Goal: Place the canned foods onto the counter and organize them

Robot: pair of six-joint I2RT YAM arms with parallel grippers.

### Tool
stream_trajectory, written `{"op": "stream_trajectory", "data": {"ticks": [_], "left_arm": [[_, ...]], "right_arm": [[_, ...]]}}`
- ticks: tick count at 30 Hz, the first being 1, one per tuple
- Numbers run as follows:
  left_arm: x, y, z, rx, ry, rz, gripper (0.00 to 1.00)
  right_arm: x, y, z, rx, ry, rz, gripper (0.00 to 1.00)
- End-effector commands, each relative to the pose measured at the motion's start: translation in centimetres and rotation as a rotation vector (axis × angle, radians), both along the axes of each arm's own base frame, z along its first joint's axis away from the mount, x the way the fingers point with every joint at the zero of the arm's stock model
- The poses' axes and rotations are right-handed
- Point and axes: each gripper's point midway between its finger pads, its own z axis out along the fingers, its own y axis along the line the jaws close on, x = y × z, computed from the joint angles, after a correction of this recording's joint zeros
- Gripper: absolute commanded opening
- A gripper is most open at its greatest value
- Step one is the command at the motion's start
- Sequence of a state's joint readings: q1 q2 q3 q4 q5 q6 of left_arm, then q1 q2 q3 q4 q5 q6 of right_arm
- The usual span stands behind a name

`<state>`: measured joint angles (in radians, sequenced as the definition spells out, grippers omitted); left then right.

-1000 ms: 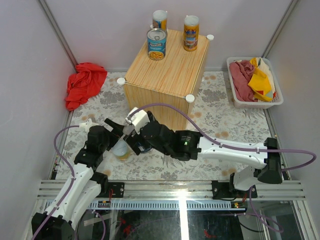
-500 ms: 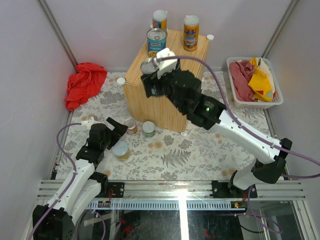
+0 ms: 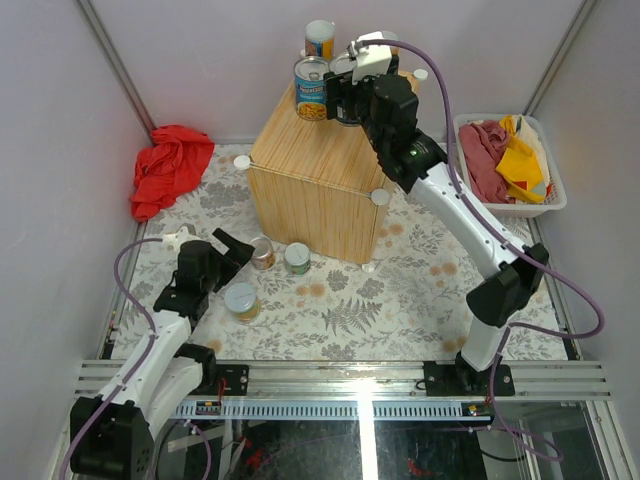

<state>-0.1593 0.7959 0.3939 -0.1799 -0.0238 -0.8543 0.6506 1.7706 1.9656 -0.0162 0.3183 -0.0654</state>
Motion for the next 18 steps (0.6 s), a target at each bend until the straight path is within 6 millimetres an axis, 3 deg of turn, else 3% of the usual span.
{"op": "stream_trajectory", "data": {"ticks": [1, 8, 18], "left_arm": [[1.7, 0.3, 2.3, 0.019, -0.1, -0.01, 1.0], [2.4, 1.0, 2.4, 0.033, -0.106, -0.002, 1.0], [2.4, 1.5, 1.6, 0.031, -0.088, 0.013, 1.0]], "right_arm": [[-0.7, -2.6, 11.5, 0.219, -0.308, 0.008, 0.0], [3.1, -4.5, 9.7, 0.229, -0.292, -0.036, 0.0], [5.6, -5.6, 7.1, 0.227, -0.268, -0.061, 0.0]]}}
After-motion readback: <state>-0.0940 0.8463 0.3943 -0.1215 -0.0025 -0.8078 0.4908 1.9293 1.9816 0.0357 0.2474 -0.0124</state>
